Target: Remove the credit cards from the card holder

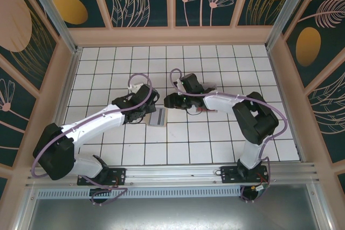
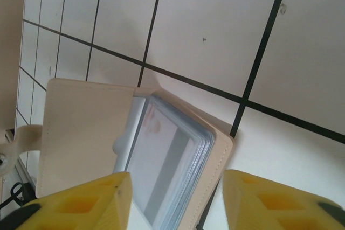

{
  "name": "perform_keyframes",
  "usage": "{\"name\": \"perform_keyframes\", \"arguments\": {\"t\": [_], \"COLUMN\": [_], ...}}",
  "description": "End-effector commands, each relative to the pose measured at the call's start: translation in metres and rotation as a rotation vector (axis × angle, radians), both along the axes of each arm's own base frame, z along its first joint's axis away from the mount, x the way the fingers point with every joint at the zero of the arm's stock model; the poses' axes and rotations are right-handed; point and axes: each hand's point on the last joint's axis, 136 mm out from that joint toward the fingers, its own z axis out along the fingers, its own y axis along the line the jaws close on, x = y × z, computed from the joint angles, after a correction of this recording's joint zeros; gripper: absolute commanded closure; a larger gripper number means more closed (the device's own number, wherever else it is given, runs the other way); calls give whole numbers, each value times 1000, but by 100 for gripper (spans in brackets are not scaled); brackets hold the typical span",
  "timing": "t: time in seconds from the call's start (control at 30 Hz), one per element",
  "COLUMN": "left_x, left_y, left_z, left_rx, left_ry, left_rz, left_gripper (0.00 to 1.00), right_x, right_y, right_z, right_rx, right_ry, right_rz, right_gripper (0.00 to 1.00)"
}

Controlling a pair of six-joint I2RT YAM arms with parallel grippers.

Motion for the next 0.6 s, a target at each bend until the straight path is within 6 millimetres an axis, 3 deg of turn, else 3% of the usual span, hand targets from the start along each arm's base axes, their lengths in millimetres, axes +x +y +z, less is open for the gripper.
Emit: {"name": "perform_keyframes", "arguments": {"t": [0.0,0.1,0.57], "left_x": [-10,-14,-25], "left_y": [21,28,31], "left_z": [-13,-19,-37], "left_rx": [77,90,80], "left_ry": [41,55,95], "left_rz": [64,82,70], "left_gripper": [100,100,100], "right_x": [-13,-20,-43], "right_y": [1,-2,11], "right_z": [-12,-21,-53], "right_rx": [-19,-25,-37], "right_ry": [58,92,209], "right_rz": [24,27,66], "right_gripper": [56,62,73]}}
